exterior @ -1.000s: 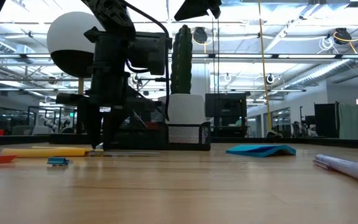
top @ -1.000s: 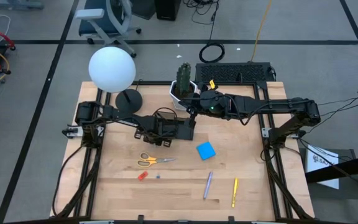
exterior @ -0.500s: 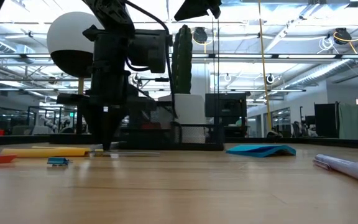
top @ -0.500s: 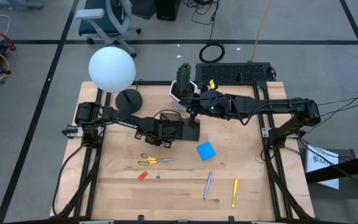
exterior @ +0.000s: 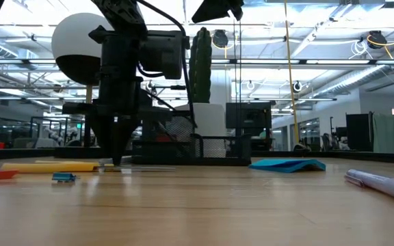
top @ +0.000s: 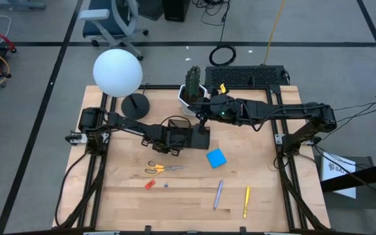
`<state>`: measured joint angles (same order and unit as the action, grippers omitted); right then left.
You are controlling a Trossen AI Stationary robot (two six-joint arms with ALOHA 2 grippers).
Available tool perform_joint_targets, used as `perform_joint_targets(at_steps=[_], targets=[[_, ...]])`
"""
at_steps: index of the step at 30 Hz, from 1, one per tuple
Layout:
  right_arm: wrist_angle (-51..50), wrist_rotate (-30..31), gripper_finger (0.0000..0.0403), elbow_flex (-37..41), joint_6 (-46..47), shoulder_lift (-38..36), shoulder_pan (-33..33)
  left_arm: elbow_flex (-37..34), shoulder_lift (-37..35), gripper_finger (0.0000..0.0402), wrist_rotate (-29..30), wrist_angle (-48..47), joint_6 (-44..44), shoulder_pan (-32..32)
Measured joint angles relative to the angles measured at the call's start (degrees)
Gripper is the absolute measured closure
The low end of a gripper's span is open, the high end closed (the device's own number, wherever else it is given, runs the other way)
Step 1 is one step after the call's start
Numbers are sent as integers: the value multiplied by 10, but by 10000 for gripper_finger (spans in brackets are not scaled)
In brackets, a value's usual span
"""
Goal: Pick and place office supplies into organizer
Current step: Put the blue pen into the desk organizer
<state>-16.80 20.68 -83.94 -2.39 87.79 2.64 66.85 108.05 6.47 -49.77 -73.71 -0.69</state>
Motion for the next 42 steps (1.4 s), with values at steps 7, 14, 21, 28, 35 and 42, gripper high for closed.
perform_joint_targets(at_steps=[7, 14, 21, 28, 35, 42], targets=[[0, 0, 398, 0, 0, 0, 0, 0, 0, 371, 14, -22, 0, 0], [0, 0, 399, 0, 0, 0, 0, -1, -4, 371, 38, -91, -25, 1], [0, 0, 399, 0, 0, 0, 0, -1, -4, 371, 41, -105, -35, -9], [0, 0, 398, 0, 0, 0, 0, -1, -14, 371, 45, -121, -45, -14], [1, 0, 399, 0, 0, 0, 0, 0, -29, 371, 47, -169, -53, -22], [4, 0, 399, 0, 0, 0, 0, 1, -61, 371, 57, -209, -75, -34]])
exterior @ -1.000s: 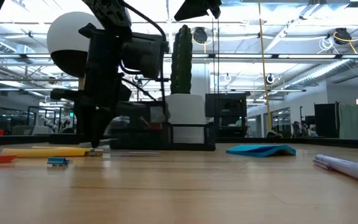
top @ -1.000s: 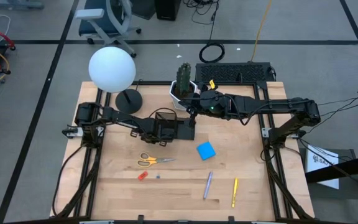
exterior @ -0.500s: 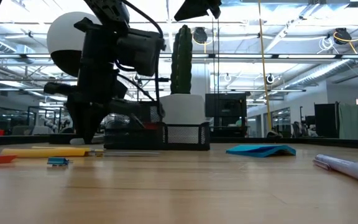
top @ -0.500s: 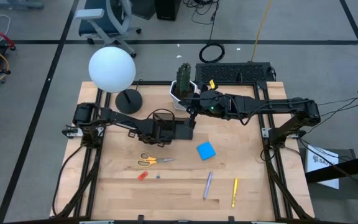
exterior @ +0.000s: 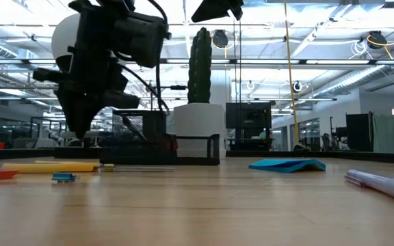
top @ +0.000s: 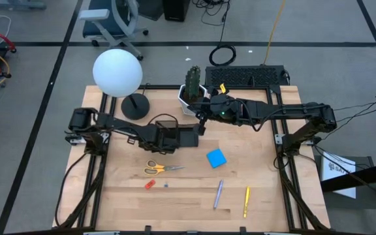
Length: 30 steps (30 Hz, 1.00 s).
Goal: Pick and place office supplies into organizer
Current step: Put the blue pen into the desk organizer
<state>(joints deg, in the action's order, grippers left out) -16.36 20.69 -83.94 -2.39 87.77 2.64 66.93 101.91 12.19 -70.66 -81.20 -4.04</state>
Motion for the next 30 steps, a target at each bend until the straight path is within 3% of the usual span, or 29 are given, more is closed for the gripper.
perform_joint_targets(at_steps=[14, 30], targets=[[15, 0, 398, 0, 0, 0, 0, 4, -76, 371, 50, -24, -21, -22], [16, 0, 398, 0, 0, 0, 0, 12, -147, 371, 203, 10, -18, -103]])
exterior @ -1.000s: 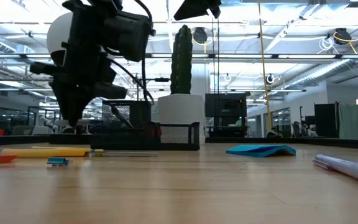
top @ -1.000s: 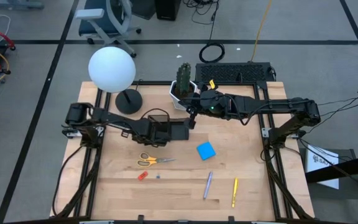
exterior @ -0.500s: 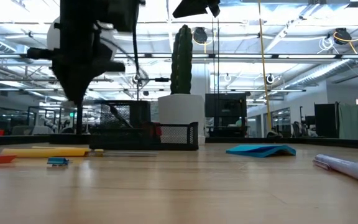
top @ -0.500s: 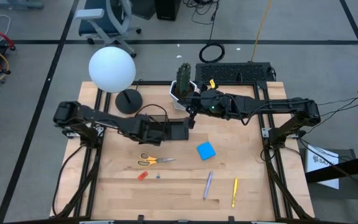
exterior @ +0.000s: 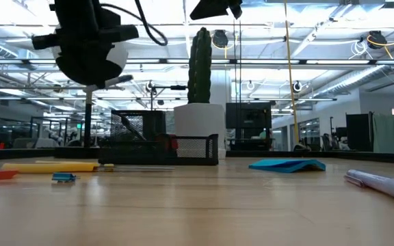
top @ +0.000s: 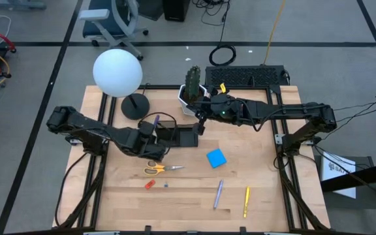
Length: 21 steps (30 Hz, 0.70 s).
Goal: Pick and place office supplies into organizer
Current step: Put the blue pen into the desk organizer
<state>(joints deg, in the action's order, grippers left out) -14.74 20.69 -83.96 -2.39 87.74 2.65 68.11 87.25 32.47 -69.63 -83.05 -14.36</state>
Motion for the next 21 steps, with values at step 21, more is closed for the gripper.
perform_joint_targets(at_steps=[21], targets=[[-1, 0, 399, 0, 0, 0, 0, -8, -11, 371, 277, 69, 110, -41]])
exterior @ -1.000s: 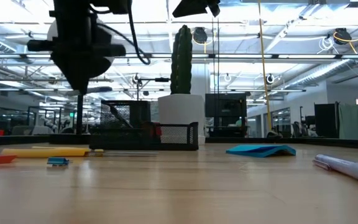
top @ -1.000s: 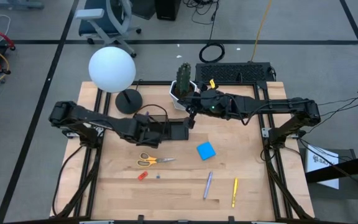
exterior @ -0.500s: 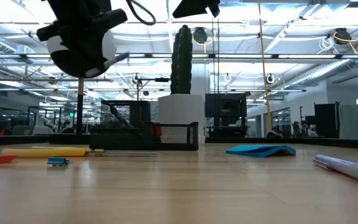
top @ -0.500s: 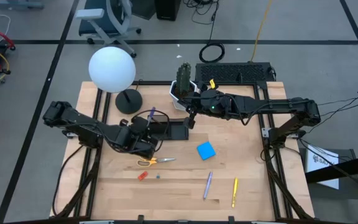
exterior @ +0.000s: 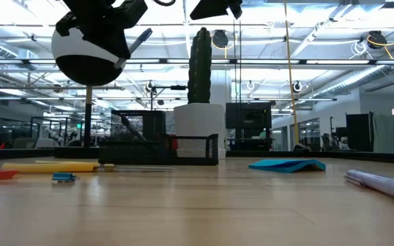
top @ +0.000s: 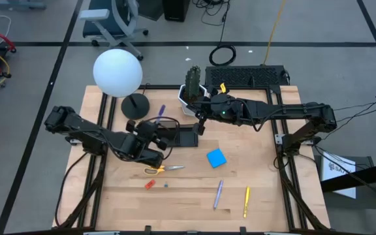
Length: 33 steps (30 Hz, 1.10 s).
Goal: Pick and place office supplies into organizer
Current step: Put the blue pen into the desk organizer
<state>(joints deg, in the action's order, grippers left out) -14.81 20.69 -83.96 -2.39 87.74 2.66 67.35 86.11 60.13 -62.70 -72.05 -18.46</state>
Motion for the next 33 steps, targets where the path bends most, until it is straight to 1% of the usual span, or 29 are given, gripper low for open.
perform_joint_targets(at_steps=[5, 10, 13, 19, 26, 30, 33], targets=[[0, 0, 399, 0, 0, 0, 0, -11, 0, 371, 3, 0, 5, 0], [0, 0, 399, 0, 0, 0, 0, -12, -8, 371, 10, 8, 38, 1], [1, 0, 398, 0, 0, 0, 0, -12, -25, 371, 15, 47, 95, 6], [32, 0, 399, 0, 2, 0, 0, -12, -86, 371, 9, 140, 255, 18], [43, 0, 399, 0, 1, 0, 0, -12, -158, 371, 3, 163, 362, 28], [46, 0, 399, 0, 6, 0, 0, -11, -197, 371, -24, 181, 424, 42], [56, 0, 399, 0, 19, 0, 0, -12, -221, 371, -59, 216, 476, 47]])
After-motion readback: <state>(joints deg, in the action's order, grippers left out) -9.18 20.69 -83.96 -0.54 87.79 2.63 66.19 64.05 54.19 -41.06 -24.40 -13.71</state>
